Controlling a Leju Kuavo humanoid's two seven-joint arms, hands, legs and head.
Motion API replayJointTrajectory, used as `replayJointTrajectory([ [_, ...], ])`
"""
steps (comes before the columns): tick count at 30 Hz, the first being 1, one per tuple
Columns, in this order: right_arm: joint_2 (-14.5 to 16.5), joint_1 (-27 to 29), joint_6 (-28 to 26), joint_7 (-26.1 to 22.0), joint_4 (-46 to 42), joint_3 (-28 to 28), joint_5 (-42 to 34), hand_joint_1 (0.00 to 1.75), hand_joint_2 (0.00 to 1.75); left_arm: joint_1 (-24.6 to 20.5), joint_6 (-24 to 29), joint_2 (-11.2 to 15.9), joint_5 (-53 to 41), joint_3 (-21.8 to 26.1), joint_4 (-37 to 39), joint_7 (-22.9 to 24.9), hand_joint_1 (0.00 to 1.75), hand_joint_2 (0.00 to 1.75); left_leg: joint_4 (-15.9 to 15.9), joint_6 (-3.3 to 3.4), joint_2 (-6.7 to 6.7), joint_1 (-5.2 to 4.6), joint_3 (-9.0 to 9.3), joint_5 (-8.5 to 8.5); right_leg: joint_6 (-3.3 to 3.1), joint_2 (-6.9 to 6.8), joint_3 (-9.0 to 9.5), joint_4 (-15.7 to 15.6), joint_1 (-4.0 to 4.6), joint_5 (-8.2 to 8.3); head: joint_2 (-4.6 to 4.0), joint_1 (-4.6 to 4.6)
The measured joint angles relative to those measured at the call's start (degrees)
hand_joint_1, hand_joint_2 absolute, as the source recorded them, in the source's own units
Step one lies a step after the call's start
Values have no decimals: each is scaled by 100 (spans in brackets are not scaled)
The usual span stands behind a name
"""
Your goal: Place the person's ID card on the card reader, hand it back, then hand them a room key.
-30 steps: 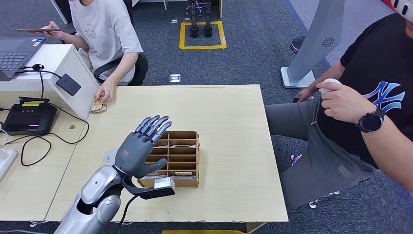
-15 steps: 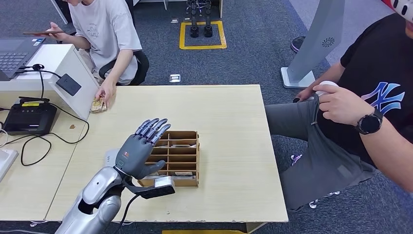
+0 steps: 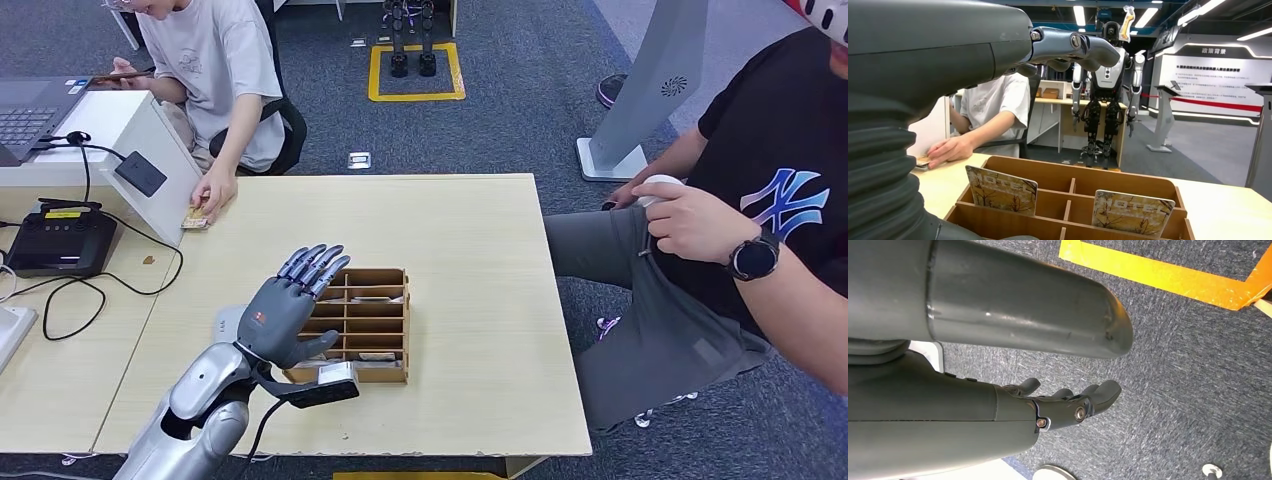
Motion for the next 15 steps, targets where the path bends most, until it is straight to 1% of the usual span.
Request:
replayJointTrajectory([
  [12, 0, 0, 9, 2, 0, 0, 0, 0, 0, 0, 4, 2, -94, 7, 97, 75, 0, 175, 0, 0, 0, 0, -1, 0, 0, 0, 0, 0, 0, 0, 0, 0],
  [15, 0, 0, 13, 2, 0, 0, 0, 0, 0, 1, 21, 1, -228, 30, 133, 192, 0, 175, 0, 0, 0, 0, -1, 0, 0, 0, 0, 0, 0, 0, 0, 0],
])
